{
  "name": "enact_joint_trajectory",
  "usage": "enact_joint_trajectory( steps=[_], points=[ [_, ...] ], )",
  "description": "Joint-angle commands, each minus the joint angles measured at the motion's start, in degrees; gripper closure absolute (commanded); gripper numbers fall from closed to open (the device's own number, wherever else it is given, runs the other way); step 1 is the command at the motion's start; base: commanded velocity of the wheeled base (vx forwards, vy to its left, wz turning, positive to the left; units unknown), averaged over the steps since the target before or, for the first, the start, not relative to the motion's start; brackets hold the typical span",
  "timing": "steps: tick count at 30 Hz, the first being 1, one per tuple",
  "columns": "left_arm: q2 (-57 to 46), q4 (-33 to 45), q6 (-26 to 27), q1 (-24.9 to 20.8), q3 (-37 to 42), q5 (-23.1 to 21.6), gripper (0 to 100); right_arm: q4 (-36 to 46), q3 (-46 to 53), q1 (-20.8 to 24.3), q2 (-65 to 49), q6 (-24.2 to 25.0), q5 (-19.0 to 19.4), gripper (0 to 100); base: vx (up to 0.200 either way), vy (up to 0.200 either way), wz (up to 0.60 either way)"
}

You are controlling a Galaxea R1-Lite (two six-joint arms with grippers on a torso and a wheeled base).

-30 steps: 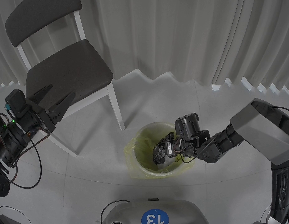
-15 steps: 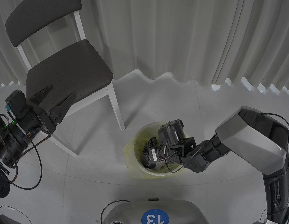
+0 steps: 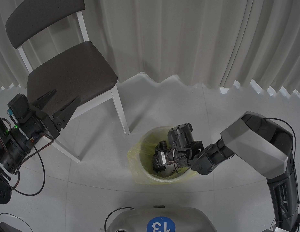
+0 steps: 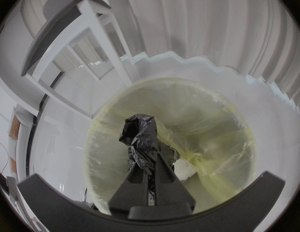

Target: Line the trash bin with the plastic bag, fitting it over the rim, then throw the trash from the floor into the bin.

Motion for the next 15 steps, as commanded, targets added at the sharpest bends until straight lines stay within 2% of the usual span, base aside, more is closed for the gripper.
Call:
enact_joint_trajectory(
  steps=[1,7,15],
  points=[
    [0.40,-0.02,-0.01,-0.09,0.19,0.01,0,0.13,0.97,3.89,-0.97,-0.38,-0.39,100,0.000,0.000,0.00],
    [0.67,-0.02,-0.01,-0.09,0.28,0.01,0,0.13,3.43,5.74,-1.41,-2.76,-0.39,100,0.000,0.000,0.00],
    [0.67,-0.02,-0.01,-0.09,0.19,0.01,0,0.04,3.96,0.29,0.79,-4.60,-0.47,100,0.000,0.000,0.00]
  ],
)
